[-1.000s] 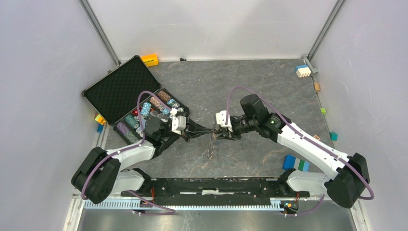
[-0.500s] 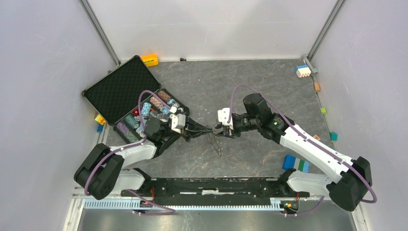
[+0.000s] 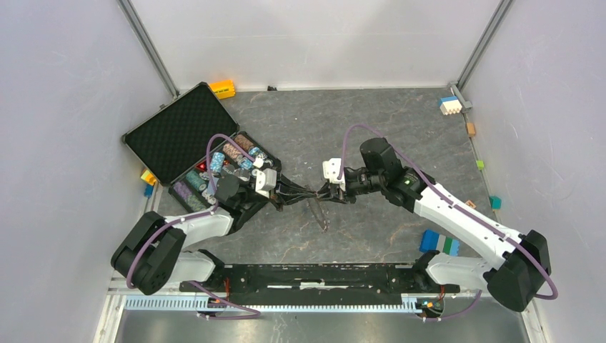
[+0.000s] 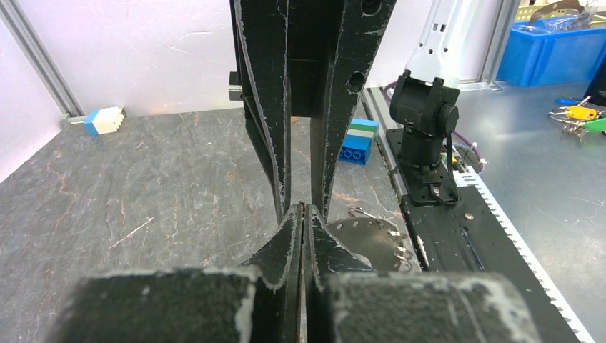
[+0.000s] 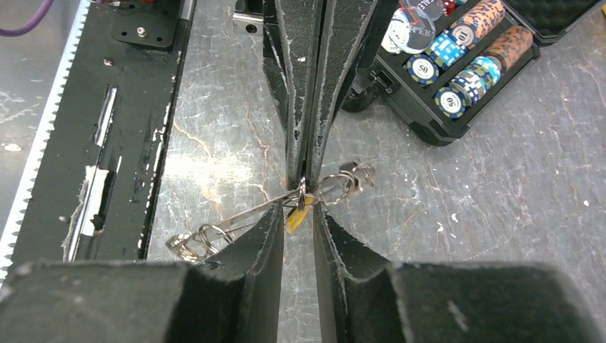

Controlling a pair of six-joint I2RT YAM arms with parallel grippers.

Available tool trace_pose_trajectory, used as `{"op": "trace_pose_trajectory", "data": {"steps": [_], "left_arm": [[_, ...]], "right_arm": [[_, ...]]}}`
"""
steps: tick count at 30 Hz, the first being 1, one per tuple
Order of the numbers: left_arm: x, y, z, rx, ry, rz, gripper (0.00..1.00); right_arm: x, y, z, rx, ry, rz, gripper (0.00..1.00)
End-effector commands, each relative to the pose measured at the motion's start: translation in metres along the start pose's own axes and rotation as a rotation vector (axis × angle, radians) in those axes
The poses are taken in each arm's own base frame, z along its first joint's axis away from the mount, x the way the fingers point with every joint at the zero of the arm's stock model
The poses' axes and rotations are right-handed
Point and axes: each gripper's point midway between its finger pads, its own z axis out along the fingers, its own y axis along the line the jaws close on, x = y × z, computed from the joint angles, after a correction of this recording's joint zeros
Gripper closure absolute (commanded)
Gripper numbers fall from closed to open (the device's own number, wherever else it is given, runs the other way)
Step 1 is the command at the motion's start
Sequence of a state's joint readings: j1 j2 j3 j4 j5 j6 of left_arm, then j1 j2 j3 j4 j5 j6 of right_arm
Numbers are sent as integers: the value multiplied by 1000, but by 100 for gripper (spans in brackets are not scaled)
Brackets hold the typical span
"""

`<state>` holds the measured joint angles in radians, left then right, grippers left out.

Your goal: Put the keys on the keyring

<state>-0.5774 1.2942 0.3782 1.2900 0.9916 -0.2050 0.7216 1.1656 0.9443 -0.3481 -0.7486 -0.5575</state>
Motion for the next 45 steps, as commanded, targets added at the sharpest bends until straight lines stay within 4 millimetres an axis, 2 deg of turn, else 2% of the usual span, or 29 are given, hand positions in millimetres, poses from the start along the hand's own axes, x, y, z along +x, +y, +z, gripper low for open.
{"op": "trace_pose_trajectory", "data": {"steps": [1, 5, 11, 18, 27, 39, 40, 43, 45], "left_arm": [[-13, 5, 1, -23, -43, 46, 98], [-13, 5, 1, -22, -41, 42, 98], [-12, 5, 1, -18, -37, 37, 98], [-8, 6, 1, -20, -29, 32, 98], [-3, 8, 1, -23, -16, 46, 98], [0, 7, 0, -11, -6, 74, 98], [2, 6, 0, -6, -1, 77, 97], [2, 8, 1, 3, 4, 103, 86], [2, 11, 2, -4, 16, 111, 83]], "right_arm": [[-16, -3, 2, -18, -55, -10, 73], [-15, -4, 4, -18, -57, -1, 74], [-16, -7, 4, -7, -58, 1, 81], [-16, -9, 3, 7, -45, -2, 100], [-16, -14, -8, 34, 22, -14, 100], [-6, -14, -12, 20, 118, 9, 100], [-5, -15, -13, 22, 127, 12, 100], [-4, -16, -12, 24, 159, 17, 100], [-1, -15, -11, 23, 181, 20, 100]]}}
